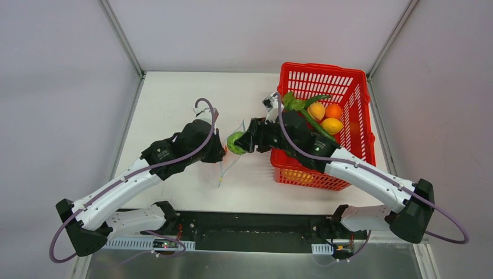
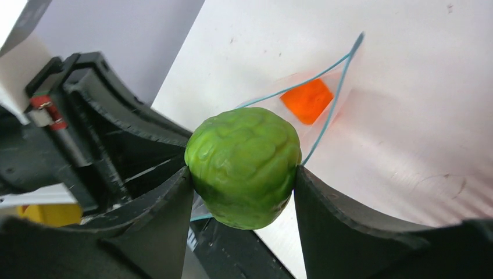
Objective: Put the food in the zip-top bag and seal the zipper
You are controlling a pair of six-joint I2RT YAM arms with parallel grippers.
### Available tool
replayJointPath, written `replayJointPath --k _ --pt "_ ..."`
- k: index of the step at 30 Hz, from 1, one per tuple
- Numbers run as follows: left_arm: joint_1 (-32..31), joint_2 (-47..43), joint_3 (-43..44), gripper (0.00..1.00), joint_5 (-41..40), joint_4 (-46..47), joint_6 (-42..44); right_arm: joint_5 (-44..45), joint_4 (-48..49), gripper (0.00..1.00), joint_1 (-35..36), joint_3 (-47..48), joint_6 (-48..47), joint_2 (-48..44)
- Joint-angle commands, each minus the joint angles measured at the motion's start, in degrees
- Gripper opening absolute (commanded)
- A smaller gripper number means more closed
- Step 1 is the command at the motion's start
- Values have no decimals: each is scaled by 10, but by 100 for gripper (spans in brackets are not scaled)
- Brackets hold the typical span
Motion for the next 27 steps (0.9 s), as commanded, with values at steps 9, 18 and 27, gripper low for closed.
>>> replayJointPath --k 9,18,27 --pt "6 -27 27 0 -7 6 -12 81 -33 47 22 54 -63 47" --pt "6 -53 13 0 -36 9 -22 -7 -30 61 31 58 -78 43" --pt "7 -75 -1 0 -55 13 -32 -50 -11 82 31 55 -62 8"
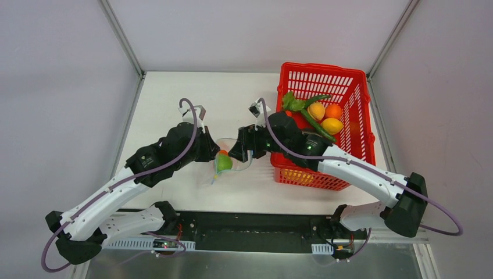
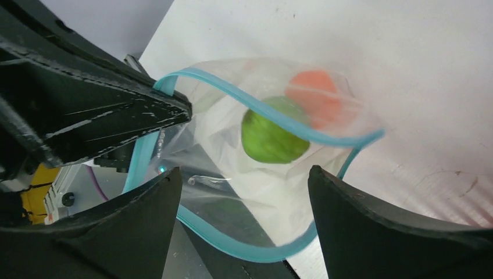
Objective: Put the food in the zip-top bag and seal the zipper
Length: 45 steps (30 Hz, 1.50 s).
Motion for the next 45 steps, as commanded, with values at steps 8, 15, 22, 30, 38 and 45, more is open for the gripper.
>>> replayJointPath --k 8,15,22,30,38,45 --pt "7 -21 -14 0 -34 12 -22 55 -1 79 3 -1 41 -115" --pt "7 -25 -21 0 -37 16 -27 122 -33 70 3 -16 77 -128" --pt "7 -33 -21 0 -37 12 -27 70 -49 62 2 50 90 -34" --pt "8 -56 -32 0 -51 -4 -26 108 -94 29 3 129 71 64" --pt "13 -52 51 0 -180 -135 42 8 10 0 2 110 69 21" --pt "24 33 156 0 -100 -224 143 92 -68 0 2 149 63 89"
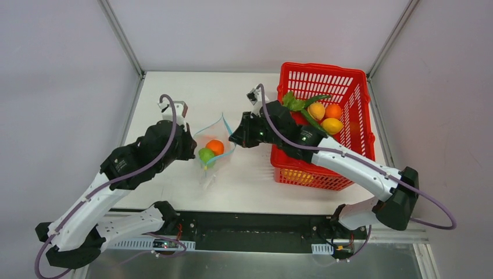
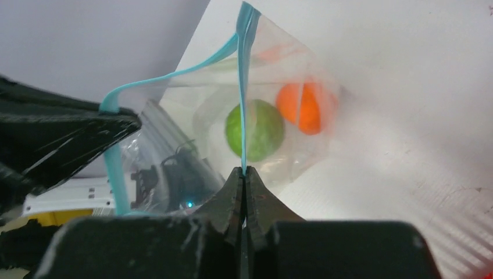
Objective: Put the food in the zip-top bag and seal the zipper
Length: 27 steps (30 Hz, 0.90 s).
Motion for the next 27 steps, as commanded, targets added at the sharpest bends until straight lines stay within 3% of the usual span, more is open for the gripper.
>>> replayJointPath --k 1,2,5,7,12,18,27 --pt "14 96 97 0 -15 -122 54 76 -126 0 2 111 -9 82" --pt "23 109 93 0 1 -117 53 63 -141 0 3 134 -16 97" --pt "56 147 80 0 185 -73 72 -24 -53 0 4 97 -9 69" --pt "57 165 66 0 208 -57 65 -31 -29 2 4 67 3 61" --pt "80 170 32 0 158 -43 28 45 -196 0 -5 139 -8 147" --pt "87 44 20 0 160 39 11 -7 -42 4 -8 67 -22 60" --pt "88 -5 -16 0 83 19 -27 7 5 5 -11 16 7 31"
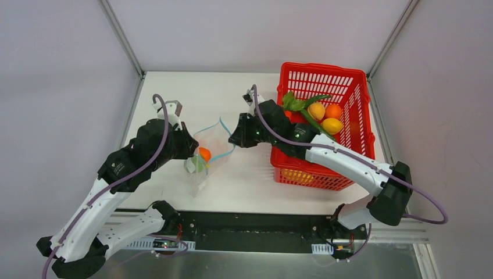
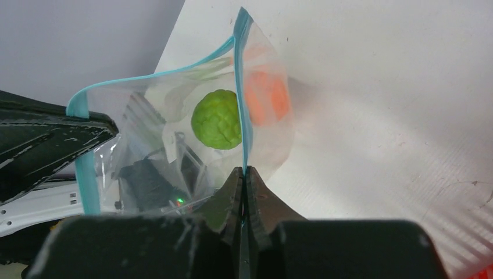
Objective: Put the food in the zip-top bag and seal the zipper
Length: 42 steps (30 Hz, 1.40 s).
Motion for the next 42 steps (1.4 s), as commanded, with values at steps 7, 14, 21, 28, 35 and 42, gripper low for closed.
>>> replayJointPath --k 7,14,21,28,35,42 --pt "5 -17 -52 0 -53 29 -51 39 69 17 -9 -45 35 -46" --pt "5 -19 -58 0 -50 27 -51 -108 66 61 -40 -31 51 -70" --pt "5 -10 -57 0 -43 33 -50 -36 27 72 -49 -26 -1 -165" --pt "5 1 -66 0 -27 47 -51 238 -30 76 -76 -61 -63 -243" --pt "5 19 -69 0 -3 53 -51 285 -75 76 -165 -87 -73 -256" --pt "5 16 -73 0 1 57 -51 181 -121 83 -300 -117 -46 -222"
